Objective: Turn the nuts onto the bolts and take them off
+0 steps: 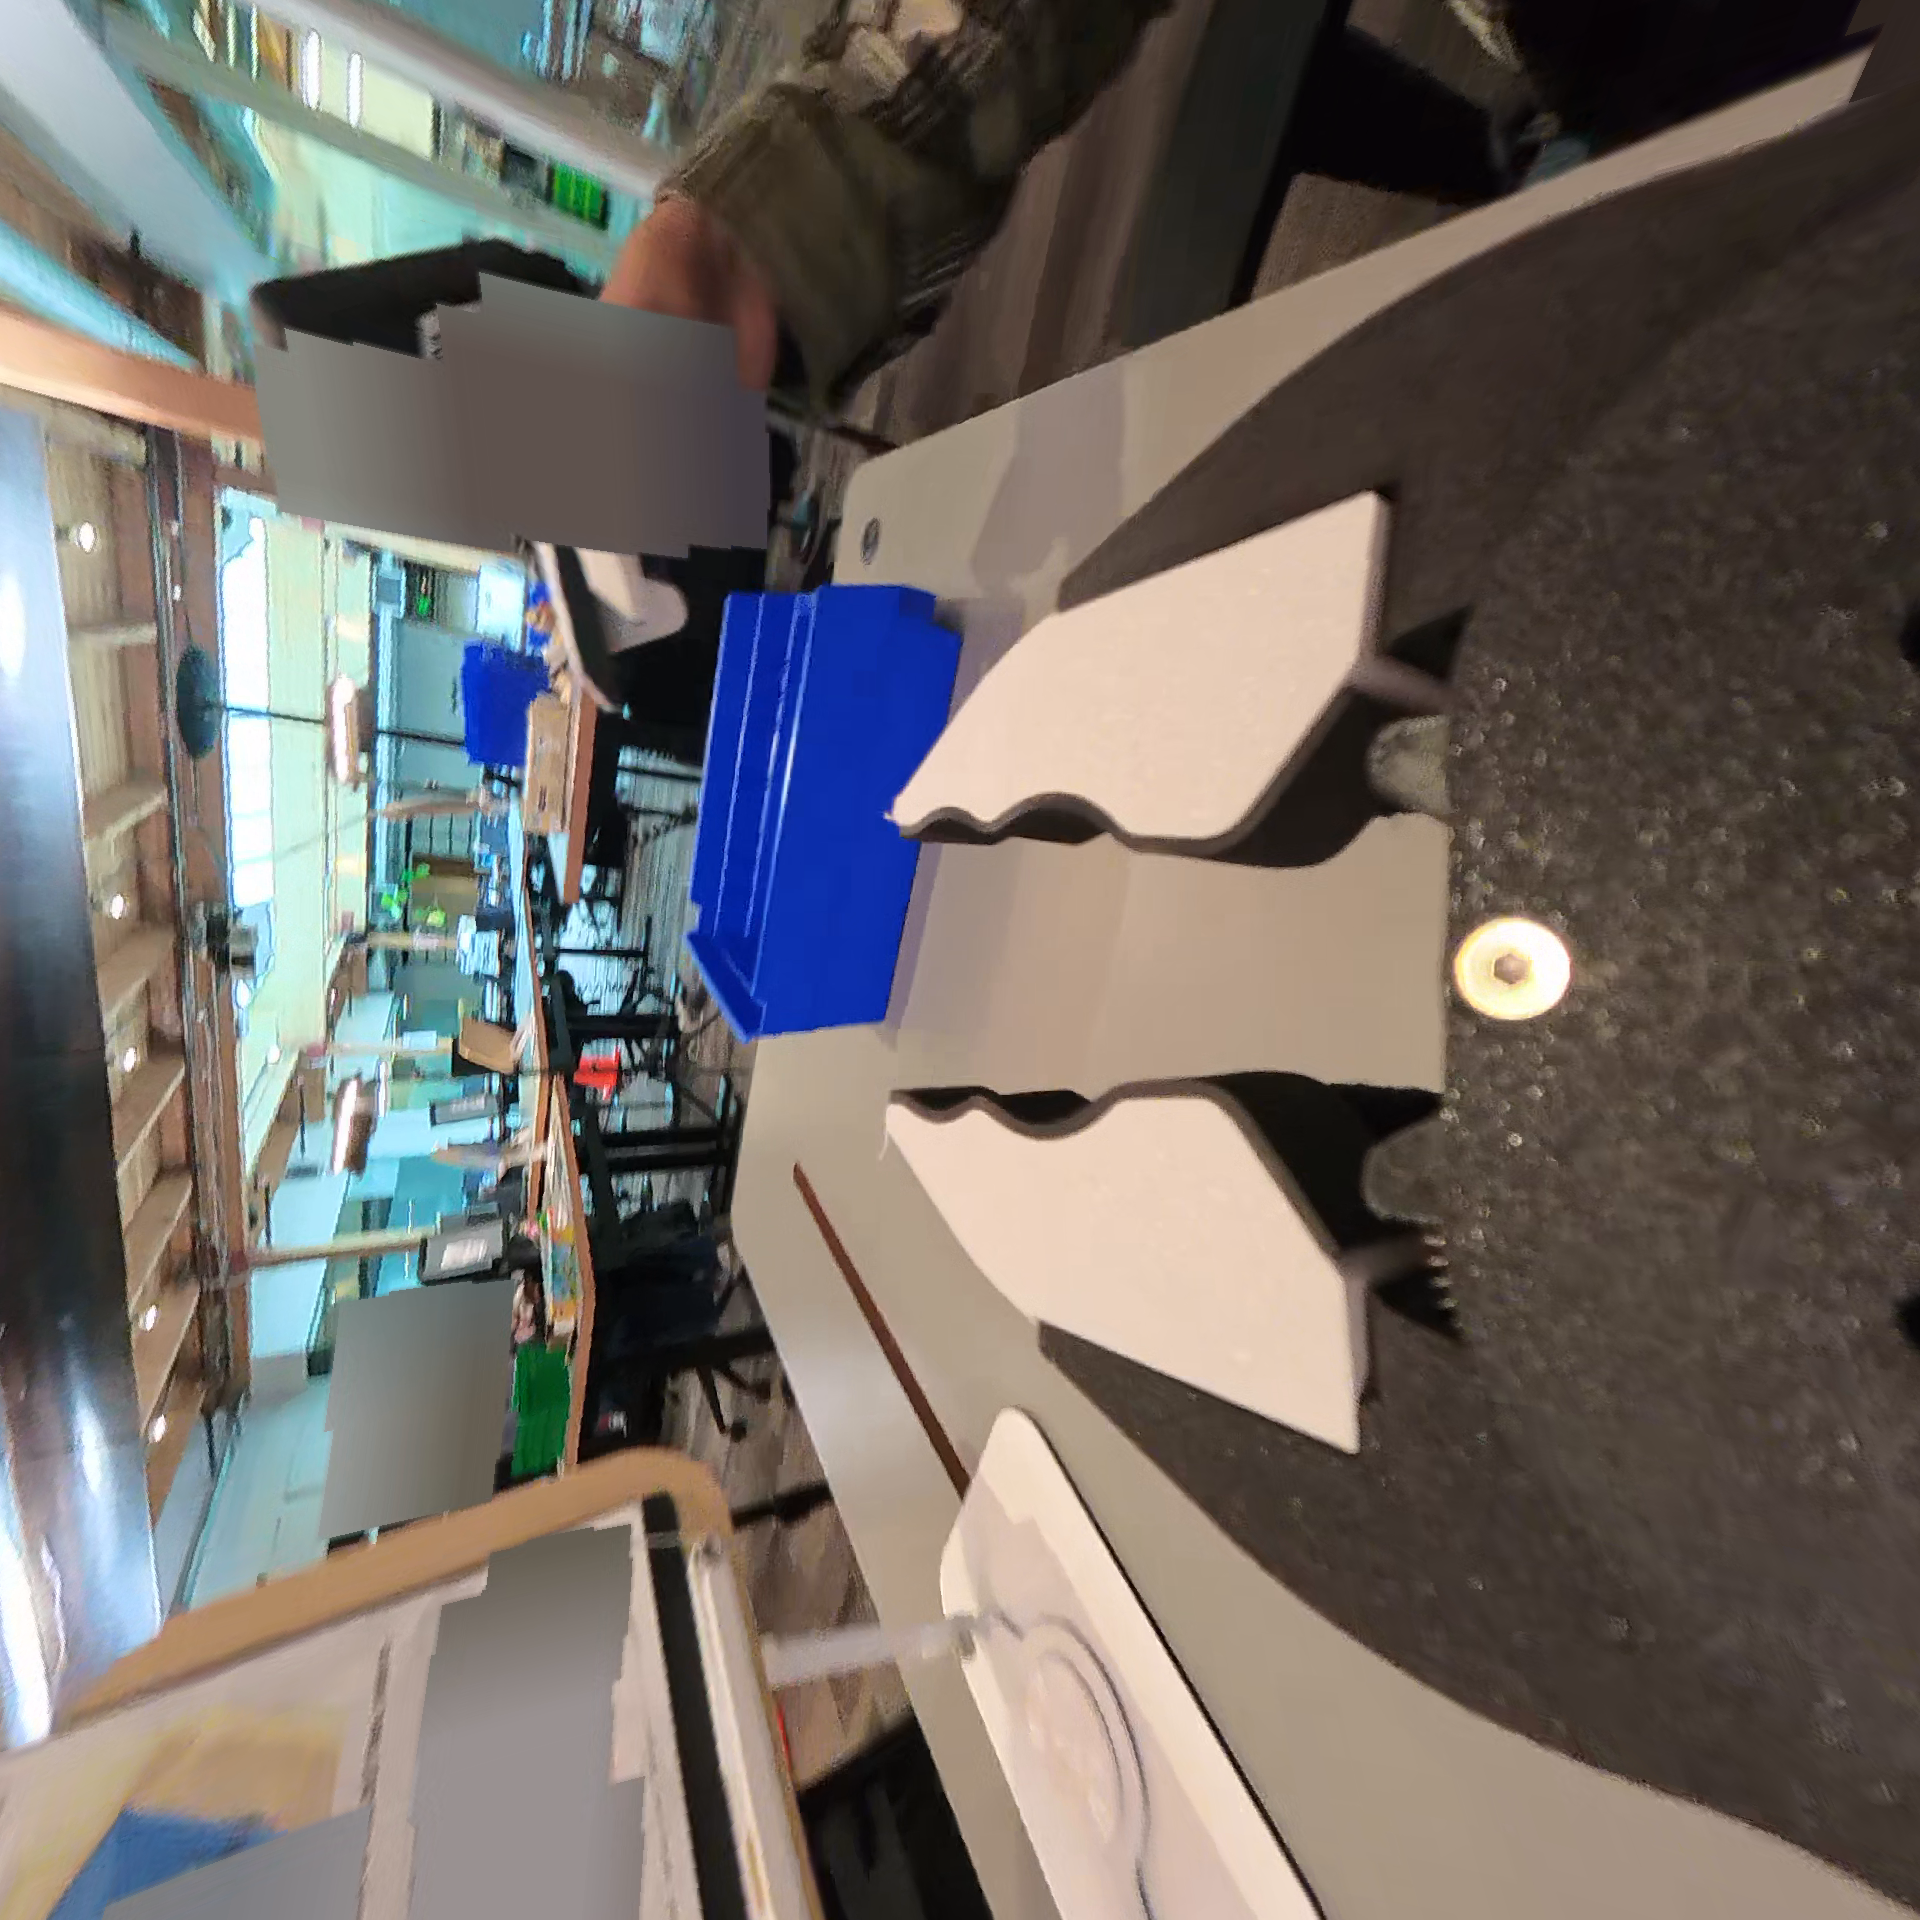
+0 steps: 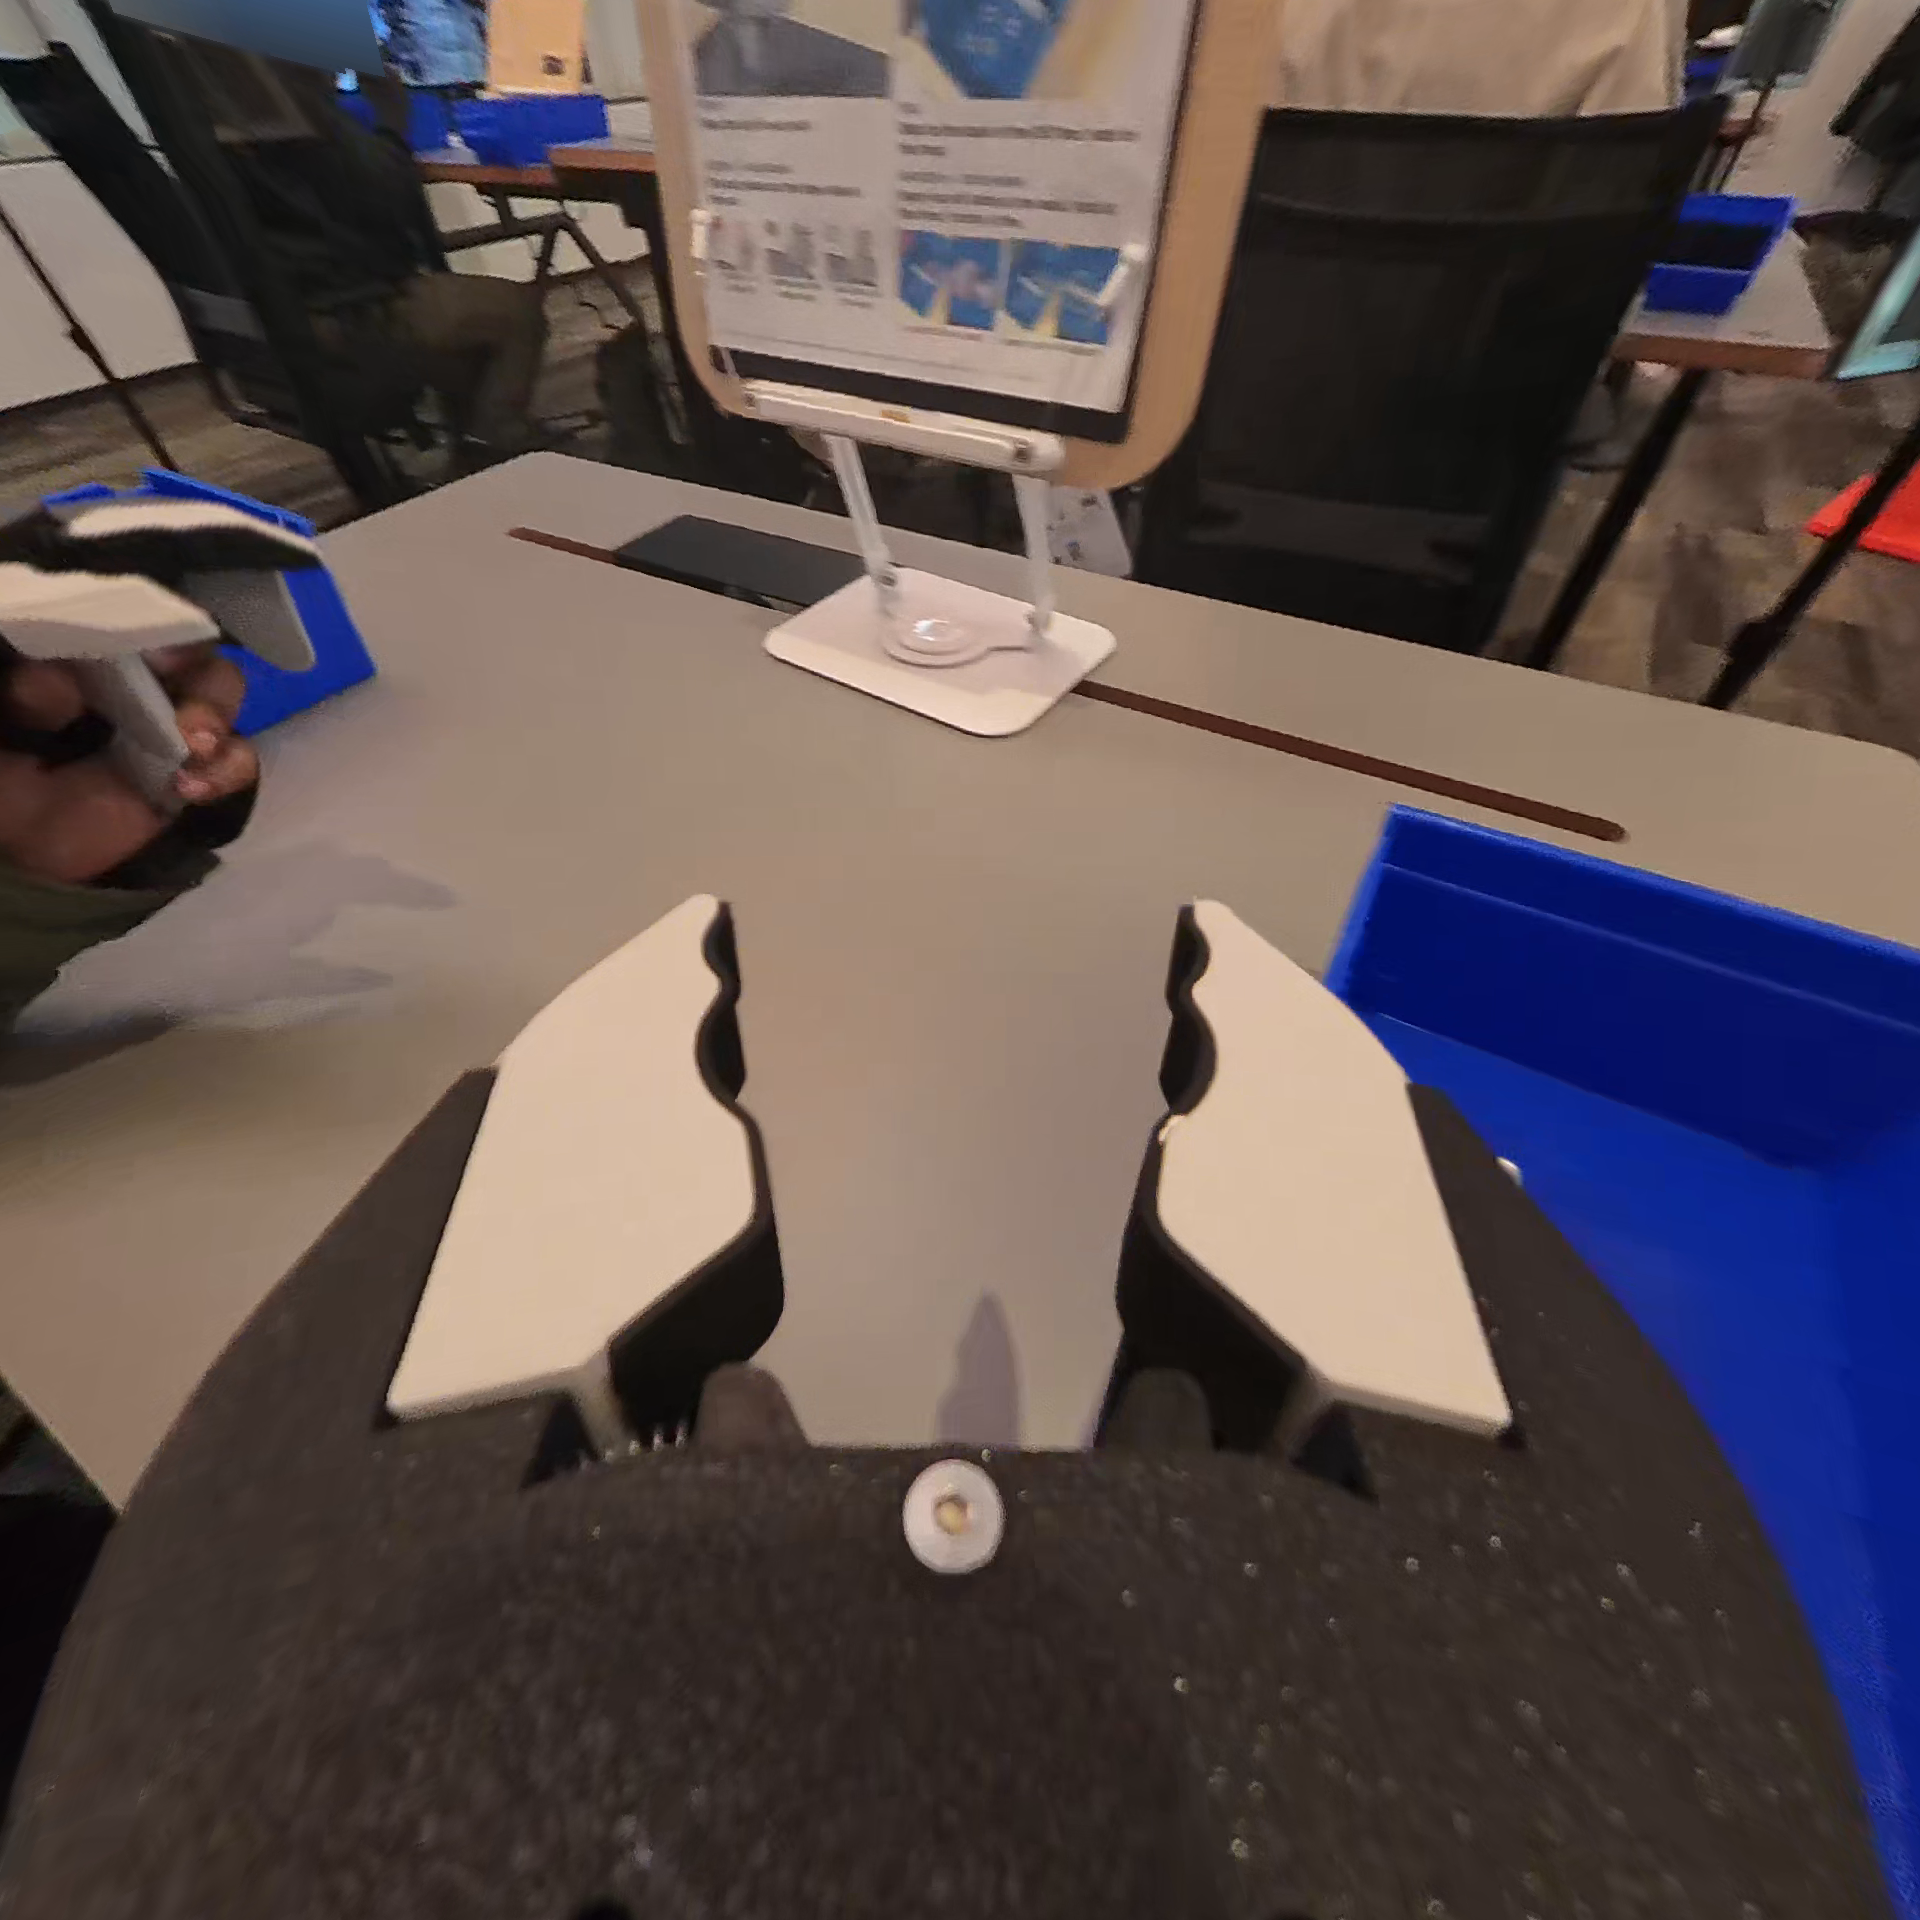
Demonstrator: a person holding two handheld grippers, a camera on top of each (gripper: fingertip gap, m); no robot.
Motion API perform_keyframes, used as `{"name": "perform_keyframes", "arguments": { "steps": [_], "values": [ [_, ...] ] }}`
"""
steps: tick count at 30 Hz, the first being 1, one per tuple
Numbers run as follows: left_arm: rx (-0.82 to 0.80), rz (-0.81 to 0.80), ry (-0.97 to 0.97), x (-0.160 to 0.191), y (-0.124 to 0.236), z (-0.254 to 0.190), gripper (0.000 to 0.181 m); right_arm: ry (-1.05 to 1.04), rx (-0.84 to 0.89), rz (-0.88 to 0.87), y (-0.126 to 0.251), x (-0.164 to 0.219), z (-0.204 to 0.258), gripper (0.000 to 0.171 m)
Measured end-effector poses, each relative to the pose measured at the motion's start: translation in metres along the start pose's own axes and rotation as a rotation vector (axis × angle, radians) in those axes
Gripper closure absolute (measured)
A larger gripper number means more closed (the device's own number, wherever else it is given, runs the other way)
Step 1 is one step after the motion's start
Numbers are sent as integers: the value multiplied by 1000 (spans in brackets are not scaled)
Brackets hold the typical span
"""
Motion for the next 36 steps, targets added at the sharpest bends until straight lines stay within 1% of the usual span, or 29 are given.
{"name": "perform_keyframes", "arguments": {
  "steps": [3,6,9,12,14,16,18,20,23,26,28,29,32,36],
  "values": [
    [-100,8,7,-25,30,2,138,-5,-56,-42,-14,-3,22,92],
    [-215,61,-21,-49,75,6,138,1,-96,-68,-25,-2,38,99],
    [-363,159,-63,-67,134,19,138,-8,-134,-75,-33,3,49,99],
    [-530,257,-66,-78,202,44,138,-13,-151,-103,-35,10,56,103],
    [-651,318,-52,-81,247,65,138,-23,-152,-123,-37,15,57,107],
    [-744,386,-29,-81,286,87,139,-20,-173,-90,-40,22,59,107],
    [-827,474,-11,-74,317,113,140,-17,-167,-103,-42,23,58,107],
    [-869,599,47,-58,337,138,141,-23,-186,-117,-47,24,60,108],
    [-881,802,108,-28,352,169,144,-14,-206,-143,-54,25,62,110],
    [-835,1014,90,-4,356,193,146,25,-232,-172,-62,26,65,112],
    [-767,1133,57,7,355,206,150,58,-242,-193,-69,28,65,113],
    [-726,1184,44,11,354,211,155,72,-245,-203,-73,29,65,113],
    [-585,1316,2,22,355,225,160,99,-251,-231,-87,31,64,114],
    [-436,1464,-31,41,363,236,161,91,-272,-233,-106,31,65,114]
  ]
}}
Point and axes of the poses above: each gripper's, where its closed fingertips meet, y back along the fingers, x out of its underside, z = x × y across the jaws, the point moved 1 cm from there along y, back along the fingers, and after that the axes turned 4 degrees about -x, right-handed, at the moved point
